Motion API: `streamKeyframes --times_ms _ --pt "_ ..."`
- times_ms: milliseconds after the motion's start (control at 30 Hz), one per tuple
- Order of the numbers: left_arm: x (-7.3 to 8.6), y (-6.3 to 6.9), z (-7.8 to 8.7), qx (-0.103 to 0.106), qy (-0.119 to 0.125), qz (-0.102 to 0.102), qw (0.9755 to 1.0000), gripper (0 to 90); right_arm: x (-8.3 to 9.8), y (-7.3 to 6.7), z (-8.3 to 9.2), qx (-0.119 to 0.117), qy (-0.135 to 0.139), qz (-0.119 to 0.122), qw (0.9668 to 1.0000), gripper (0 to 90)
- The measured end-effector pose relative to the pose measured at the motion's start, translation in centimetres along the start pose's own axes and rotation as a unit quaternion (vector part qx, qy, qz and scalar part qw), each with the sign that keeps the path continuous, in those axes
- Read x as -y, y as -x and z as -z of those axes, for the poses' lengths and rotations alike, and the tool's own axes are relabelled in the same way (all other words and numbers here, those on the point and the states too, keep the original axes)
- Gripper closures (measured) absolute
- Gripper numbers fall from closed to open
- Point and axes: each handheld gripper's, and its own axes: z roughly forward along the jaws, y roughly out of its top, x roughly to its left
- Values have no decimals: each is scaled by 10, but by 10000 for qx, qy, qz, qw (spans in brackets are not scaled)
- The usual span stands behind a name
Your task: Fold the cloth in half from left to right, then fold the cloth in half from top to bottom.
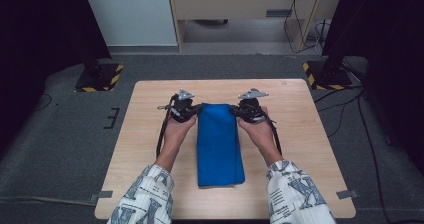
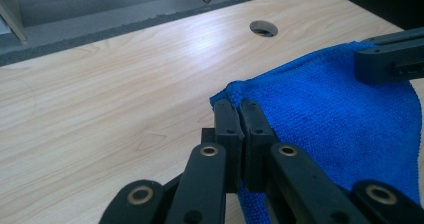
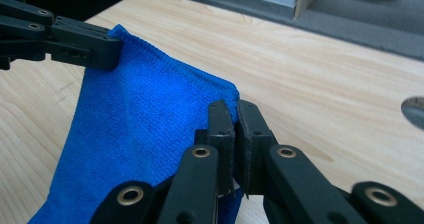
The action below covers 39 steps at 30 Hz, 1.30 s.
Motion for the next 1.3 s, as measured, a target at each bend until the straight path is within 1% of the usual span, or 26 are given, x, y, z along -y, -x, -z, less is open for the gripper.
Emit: streamKeyframes --times_ms 133,200,333,400,467,533,667,867,933,1067,1167,1233,1300 --pt "-3 -1 3 -15 60 6 10000 877 -6 -3 1 14 45 26 10000 864" --pt "-3 -2 3 23 98 1 9999 876 -6 -4 0 55 18 92 9999 864" --pt "-4 -4 2 78 171 116 9998 876 -7 -3 0 103 31 112 9999 864" --pt "-7 -3 2 68 169 56 9998 876 -8 -2 0 123 50 107 9999 864" --pt "-8 -2 2 65 159 -47 9998 876 -9 -1 0 168 56 152 9997 864" --pt "-9 -2 2 90 223 39 9997 877 -9 0 0 173 41 187 9997 864" --pt "-13 -3 3 64 199 -4 9998 877 -12 1 0 169 99 156 9997 864" --pt "-16 -3 6 55 256 -25 9997 877 -14 2 1 144 182 99 9997 863" --pt "-16 -2 6 43 248 -38 9997 877 -14 1 1 133 211 139 9996 863" --pt "-13 2 11 22 252 -109 9996 877 -11 -1 4 86 244 139 9996 862" --pt "-8 6 15 22 227 -139 9996 877 -6 -3 9 31 279 159 9995 861" --pt "-4 10 20 68 304 -85 9995 877 -2 -6 14 -13 286 223 9993 860" --pt "2 15 25 86 320 -148 9993 877 3 -9 19 -52 282 274 9992 859"
